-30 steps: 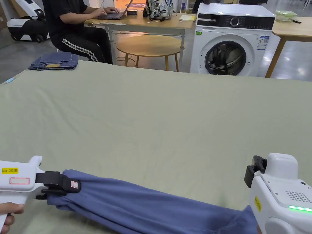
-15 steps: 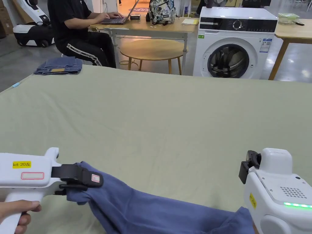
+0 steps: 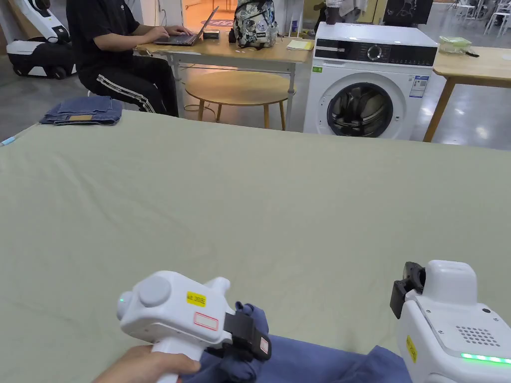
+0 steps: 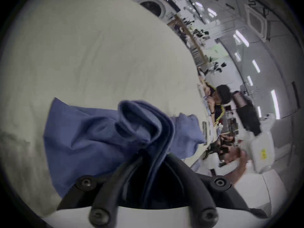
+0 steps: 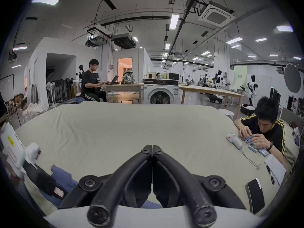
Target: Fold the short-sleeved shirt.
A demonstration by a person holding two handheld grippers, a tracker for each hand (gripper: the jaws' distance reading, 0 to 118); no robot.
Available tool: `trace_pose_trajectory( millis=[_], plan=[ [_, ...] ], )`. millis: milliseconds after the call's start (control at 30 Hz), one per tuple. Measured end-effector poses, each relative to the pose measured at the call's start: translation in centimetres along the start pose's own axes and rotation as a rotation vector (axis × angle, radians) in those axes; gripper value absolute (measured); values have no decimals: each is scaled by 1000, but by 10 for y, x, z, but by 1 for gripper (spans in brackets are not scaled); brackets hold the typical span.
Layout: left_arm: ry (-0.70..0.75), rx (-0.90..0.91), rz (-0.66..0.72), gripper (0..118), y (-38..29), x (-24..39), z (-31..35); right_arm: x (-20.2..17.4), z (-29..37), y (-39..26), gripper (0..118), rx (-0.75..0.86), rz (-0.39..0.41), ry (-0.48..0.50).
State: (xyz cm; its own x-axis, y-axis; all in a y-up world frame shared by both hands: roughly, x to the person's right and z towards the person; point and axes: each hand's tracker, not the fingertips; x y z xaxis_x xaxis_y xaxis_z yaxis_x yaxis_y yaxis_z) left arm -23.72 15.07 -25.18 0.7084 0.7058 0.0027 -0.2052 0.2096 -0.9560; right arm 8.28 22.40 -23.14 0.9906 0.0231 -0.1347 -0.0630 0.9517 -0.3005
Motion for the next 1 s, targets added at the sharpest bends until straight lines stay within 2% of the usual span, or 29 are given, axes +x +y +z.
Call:
trace_pose_trajectory(
  millis=[100,167,233,333,367,433,500,533,600,667,767,833,933,1000],
  plan=[
    [70,-43,-7,4,9,-11,-31,7,0,-4,0,-14,-6,-12],
    [120,-66,-22,9,8,-9,-43,10,0,-6,0,-24,-9,-20],
    [109,-65,-14,23,5,-6,-49,13,0,-8,0,-31,-15,-24],
    [65,-66,-7,59,2,-1,-45,17,1,-10,0,-43,-18,-29],
    [49,-70,-10,66,1,3,-42,18,1,-11,0,-45,-17,-30],
    [34,-66,-38,66,-1,11,-30,20,1,-11,0,-48,-16,-34],
    [23,-59,-63,65,0,14,-14,22,2,-11,0,-48,-18,-35],
    [4,-29,-72,60,1,15,-4,23,3,-11,0,-47,-20,-36],
    [-13,29,-73,29,-2,21,17,24,4,-11,0,-47,-24,-36],
    [-2,67,-79,19,-1,18,28,25,5,-11,0,-46,-28,-35],
    [54,120,-62,12,3,6,32,26,5,-13,0,-51,-35,-34],
    [137,64,-65,4,-1,2,21,26,5,-14,0,-56,-42,-33],
    [194,-9,-75,3,-2,-13,-4,26,5,-17,0,-63,-49,-32],
    [154,-65,-77,1,1,-22,-24,26,4,-20,0,-69,-50,-32]
  ],
)
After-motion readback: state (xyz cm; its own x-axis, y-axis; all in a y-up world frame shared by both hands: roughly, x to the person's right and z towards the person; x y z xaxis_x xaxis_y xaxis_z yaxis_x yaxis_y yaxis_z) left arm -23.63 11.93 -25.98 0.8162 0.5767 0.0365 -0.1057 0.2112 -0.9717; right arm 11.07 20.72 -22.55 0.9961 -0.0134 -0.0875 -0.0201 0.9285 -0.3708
